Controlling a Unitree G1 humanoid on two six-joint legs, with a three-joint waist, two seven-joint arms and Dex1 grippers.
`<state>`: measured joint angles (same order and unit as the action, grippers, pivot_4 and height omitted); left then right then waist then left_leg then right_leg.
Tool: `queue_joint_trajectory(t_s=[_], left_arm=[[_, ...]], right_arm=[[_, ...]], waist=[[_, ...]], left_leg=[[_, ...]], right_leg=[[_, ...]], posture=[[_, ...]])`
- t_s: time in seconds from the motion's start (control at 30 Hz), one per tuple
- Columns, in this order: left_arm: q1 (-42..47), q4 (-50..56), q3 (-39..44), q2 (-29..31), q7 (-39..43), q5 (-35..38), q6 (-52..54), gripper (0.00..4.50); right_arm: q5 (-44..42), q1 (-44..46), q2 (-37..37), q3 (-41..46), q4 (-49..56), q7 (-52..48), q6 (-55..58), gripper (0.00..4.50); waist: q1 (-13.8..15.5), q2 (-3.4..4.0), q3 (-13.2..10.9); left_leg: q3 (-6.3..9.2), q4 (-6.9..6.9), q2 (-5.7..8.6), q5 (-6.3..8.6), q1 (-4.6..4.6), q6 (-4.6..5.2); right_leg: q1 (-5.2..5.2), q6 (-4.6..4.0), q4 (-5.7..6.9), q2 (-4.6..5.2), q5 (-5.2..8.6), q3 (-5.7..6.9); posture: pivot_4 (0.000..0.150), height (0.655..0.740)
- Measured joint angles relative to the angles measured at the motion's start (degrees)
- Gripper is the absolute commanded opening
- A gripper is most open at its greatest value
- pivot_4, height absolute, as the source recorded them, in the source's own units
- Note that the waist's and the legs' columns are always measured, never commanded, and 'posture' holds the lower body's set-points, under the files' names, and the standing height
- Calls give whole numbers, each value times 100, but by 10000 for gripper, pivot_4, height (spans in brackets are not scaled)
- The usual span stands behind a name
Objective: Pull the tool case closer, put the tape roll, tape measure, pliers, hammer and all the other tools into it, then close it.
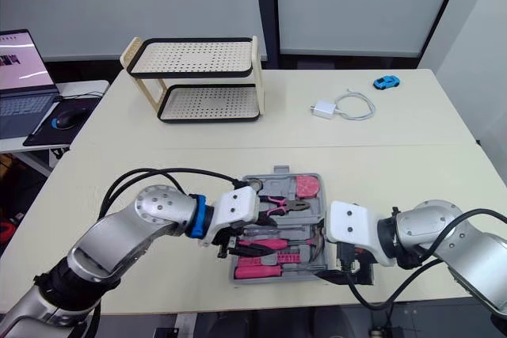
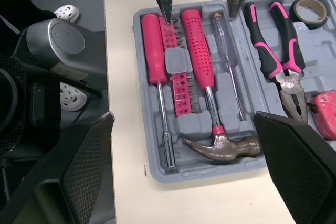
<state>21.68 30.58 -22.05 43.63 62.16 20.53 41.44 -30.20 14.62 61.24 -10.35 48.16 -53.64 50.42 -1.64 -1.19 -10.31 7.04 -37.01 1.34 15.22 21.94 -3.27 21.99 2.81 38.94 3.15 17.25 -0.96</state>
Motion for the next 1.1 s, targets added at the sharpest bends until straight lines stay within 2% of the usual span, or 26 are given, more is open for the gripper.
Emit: queue_joint_trajectory(t_s=[0.17,0.5,0.73,1.0,1.1], left_arm=[[-724,-271,-151,-5,98,-239,-775,355],[-1016,-1102,-626,-400,-315,-1090,-1405,355],[-1174,-1191,-838,-551,-458,-1402,-1471,355],[-1239,-1012,-673,-610,-516,-1234,-1109,355],[-1210,-661,-285,-455,-517,-996,-858,355]], right_arm=[[-16,-53,0,1,9,20,15,45000],[-69,-116,6,22,149,118,176,45000],[-140,-117,72,86,174,123,261,45000],[0,-105,147,111,-39,8,75,45000],[488,19,253,-130,-464,-26,-290,45000]], waist=[[14,0,0],[10,1,1],[14,3,3],[11,4,3],[8,4,3]], left_leg=[[2,0,2,0,-2,0],[2,0,4,0,-3,1],[3,0,3,0,-5,1],[2,0,3,0,-7,1],[2,0,1,0,-7,1]], right_leg=[[-1,0,3,-1,0,3],[-1,0,3,-3,0,3],[-4,0,3,-3,0,4],[-5,0,4,-3,0,4],[-4,0,4,-3,0,4]], posture=[[1500,7400],[1500,7400],[1500,7400],[1500,7400],[1500,7400]])
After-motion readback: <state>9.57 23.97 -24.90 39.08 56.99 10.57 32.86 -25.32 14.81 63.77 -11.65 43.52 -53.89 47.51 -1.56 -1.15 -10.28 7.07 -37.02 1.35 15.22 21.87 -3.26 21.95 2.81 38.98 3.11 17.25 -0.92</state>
